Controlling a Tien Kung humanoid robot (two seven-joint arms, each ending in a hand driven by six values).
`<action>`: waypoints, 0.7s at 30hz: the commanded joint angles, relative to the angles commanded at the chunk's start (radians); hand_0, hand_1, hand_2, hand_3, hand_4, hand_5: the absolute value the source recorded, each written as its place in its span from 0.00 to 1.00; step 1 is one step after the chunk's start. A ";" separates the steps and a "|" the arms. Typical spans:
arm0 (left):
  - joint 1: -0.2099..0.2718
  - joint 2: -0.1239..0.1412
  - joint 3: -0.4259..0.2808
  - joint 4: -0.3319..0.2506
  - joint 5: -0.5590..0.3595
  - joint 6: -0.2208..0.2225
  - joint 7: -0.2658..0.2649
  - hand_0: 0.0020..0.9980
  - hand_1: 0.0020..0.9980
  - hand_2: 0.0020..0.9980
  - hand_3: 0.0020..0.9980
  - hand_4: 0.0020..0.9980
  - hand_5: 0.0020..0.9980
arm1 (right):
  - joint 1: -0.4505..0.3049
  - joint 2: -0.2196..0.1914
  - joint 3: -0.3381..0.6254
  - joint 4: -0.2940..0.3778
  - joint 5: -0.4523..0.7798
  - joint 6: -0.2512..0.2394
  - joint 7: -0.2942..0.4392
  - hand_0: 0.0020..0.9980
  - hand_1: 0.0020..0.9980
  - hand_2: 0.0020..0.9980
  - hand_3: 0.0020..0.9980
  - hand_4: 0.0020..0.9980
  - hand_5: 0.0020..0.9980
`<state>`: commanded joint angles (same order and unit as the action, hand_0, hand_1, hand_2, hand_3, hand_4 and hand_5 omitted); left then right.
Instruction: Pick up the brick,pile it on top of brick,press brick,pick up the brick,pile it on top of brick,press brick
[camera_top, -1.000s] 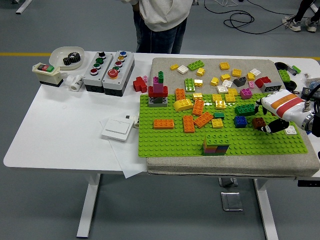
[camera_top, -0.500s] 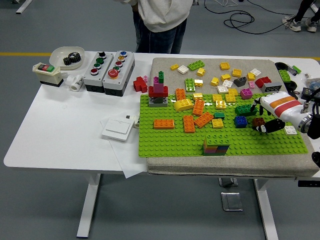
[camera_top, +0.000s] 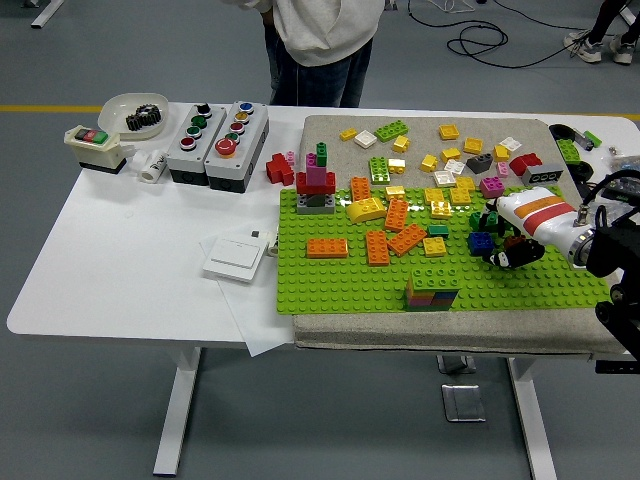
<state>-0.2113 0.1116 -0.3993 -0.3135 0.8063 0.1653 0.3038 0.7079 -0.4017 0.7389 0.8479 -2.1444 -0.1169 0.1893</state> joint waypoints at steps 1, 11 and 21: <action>0.000 0.000 0.000 0.000 0.000 0.000 0.000 0.67 0.72 0.73 0.59 0.69 0.67 | 0.004 0.004 -0.004 -0.006 -0.004 0.001 -0.001 0.47 0.32 0.39 0.57 0.89 0.35; -0.001 0.000 -0.003 -0.001 0.005 -0.002 0.002 0.68 0.73 0.73 0.59 0.69 0.67 | 0.023 0.020 -0.029 -0.027 -0.044 -0.006 0.000 0.45 0.29 0.37 0.56 0.89 0.38; -0.003 0.002 0.000 -0.001 0.001 -0.001 0.002 0.68 0.73 0.73 0.59 0.69 0.67 | 0.031 0.023 -0.032 -0.037 -0.099 -0.031 -0.005 0.37 0.23 0.30 0.56 0.85 0.39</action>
<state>-0.2144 0.1135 -0.3998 -0.3150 0.8074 0.1645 0.3058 0.7392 -0.3785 0.7073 0.8107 -2.2439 -0.1476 0.1848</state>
